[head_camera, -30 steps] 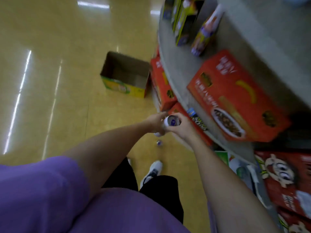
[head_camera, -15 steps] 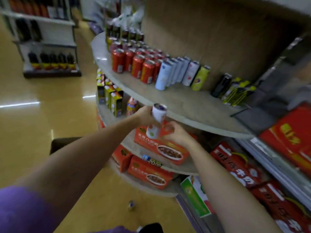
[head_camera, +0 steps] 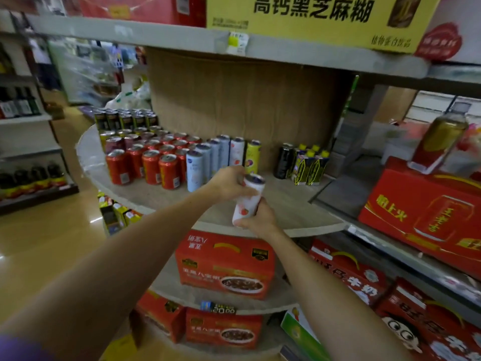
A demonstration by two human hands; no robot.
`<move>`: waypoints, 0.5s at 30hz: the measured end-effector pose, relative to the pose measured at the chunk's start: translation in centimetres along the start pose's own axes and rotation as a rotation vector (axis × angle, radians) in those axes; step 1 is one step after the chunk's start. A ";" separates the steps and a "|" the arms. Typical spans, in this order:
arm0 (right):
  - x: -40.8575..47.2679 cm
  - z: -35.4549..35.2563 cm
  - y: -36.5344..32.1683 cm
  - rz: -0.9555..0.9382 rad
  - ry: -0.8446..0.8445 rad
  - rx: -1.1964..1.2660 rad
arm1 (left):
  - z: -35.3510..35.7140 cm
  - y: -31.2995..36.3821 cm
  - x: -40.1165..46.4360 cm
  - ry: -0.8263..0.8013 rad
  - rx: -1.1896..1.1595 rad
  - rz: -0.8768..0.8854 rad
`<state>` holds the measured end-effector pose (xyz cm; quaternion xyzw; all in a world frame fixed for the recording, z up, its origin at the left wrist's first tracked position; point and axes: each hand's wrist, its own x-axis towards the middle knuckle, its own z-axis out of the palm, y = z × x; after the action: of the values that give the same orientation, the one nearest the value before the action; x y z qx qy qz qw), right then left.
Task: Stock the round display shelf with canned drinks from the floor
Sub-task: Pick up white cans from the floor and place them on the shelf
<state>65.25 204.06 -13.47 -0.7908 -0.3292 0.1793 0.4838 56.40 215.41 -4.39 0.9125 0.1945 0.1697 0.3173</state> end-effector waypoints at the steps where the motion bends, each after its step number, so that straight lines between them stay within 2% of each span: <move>1: 1.3 -0.1 0.9 0.016 0.016 -0.011 | 0.3 -0.3 1.2 0.000 -0.006 -0.009; 7: 8.0 0.2 2.4 0.026 0.055 0.033 | 1.8 -1.9 7.0 0.007 0.028 -0.068; 15: 16.1 1.9 2.3 -0.064 0.047 -0.197 | 0.6 -4.6 12.8 0.086 0.067 -0.205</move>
<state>76.49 215.76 -15.86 -0.8277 -0.3590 0.1116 0.4167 66.61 224.27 -5.43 0.8897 0.3060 0.1688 0.2938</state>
